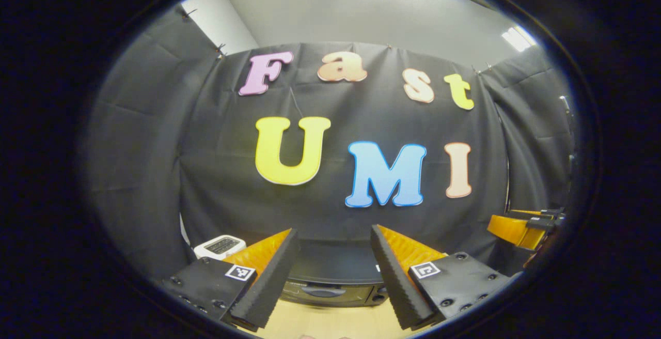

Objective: Open the electric oven with the left hand, put the food in, and close the electric oven.

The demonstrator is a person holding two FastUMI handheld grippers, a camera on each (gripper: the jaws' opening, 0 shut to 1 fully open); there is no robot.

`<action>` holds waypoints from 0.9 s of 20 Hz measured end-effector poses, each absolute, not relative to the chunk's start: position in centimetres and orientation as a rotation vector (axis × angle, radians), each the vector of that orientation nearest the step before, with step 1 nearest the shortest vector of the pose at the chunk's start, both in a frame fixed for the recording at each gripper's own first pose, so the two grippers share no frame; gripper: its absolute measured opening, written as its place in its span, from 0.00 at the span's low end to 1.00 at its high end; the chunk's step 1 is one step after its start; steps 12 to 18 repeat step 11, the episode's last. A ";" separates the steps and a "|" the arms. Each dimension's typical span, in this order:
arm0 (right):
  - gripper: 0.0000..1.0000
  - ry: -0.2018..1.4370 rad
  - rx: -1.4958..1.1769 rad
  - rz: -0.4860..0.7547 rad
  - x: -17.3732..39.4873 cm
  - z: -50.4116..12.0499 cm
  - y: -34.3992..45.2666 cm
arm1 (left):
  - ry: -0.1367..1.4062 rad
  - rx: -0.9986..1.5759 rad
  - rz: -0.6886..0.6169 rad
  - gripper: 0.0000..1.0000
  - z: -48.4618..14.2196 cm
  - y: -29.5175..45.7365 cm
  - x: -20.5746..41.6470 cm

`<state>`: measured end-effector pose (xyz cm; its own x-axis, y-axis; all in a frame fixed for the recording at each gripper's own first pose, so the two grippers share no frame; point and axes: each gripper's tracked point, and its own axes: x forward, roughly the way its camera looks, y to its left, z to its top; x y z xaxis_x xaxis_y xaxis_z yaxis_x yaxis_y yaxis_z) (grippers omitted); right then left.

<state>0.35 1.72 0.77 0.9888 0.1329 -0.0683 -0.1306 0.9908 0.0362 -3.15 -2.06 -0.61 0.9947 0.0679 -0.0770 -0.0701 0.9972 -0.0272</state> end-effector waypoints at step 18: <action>0.88 0.042 0.064 0.089 -1.4 1.4 0.4 | 0.075 -0.009 0.030 0.97 0.2 -2.3 -5.6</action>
